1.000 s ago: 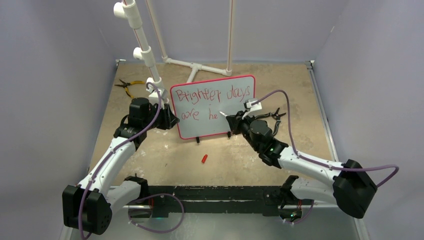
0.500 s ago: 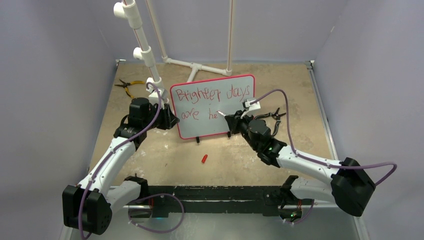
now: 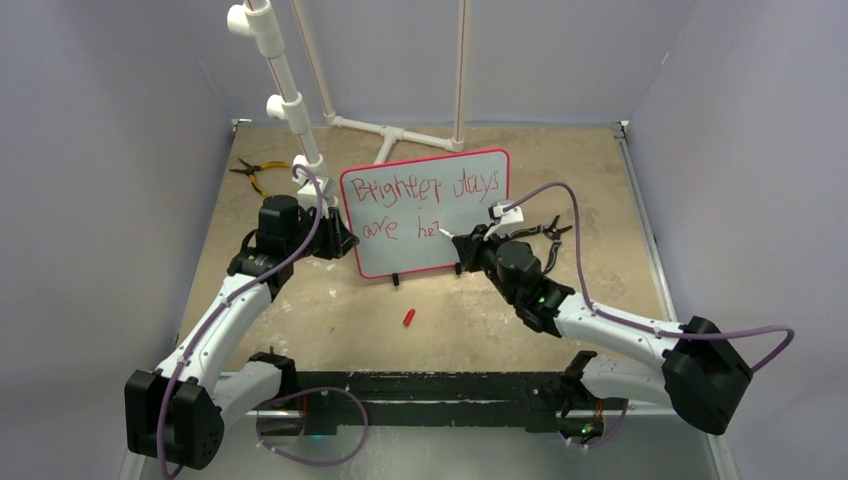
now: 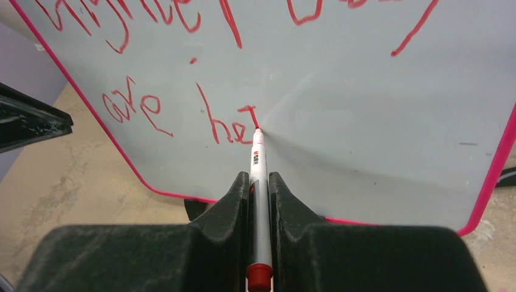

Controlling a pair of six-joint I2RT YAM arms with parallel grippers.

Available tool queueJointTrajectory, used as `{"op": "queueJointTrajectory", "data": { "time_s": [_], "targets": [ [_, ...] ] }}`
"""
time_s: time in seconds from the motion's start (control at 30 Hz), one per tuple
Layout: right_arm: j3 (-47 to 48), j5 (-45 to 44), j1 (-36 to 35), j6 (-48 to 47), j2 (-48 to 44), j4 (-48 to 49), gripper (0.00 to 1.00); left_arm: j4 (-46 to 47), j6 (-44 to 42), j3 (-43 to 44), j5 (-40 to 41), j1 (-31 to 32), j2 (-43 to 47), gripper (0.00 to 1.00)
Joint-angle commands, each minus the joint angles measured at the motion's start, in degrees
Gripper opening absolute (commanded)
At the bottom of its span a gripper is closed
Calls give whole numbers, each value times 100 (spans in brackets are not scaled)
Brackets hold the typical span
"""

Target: Write a sentence on the whiteboard

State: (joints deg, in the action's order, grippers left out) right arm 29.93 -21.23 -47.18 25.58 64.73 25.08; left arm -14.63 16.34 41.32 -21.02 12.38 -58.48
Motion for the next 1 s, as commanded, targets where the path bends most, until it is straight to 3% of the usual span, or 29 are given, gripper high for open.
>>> {"op": "queueJointTrajectory", "data": {
  "time_s": [0.0,0.97],
  "targets": [
    [-181,-35,33,153,77,-124,0,154,-43,-80,-20,-43,55,26],
    [-32,-417,33,-10,-230,463,0,136,-52,-80,18,-43,71,26]
  ]
}}
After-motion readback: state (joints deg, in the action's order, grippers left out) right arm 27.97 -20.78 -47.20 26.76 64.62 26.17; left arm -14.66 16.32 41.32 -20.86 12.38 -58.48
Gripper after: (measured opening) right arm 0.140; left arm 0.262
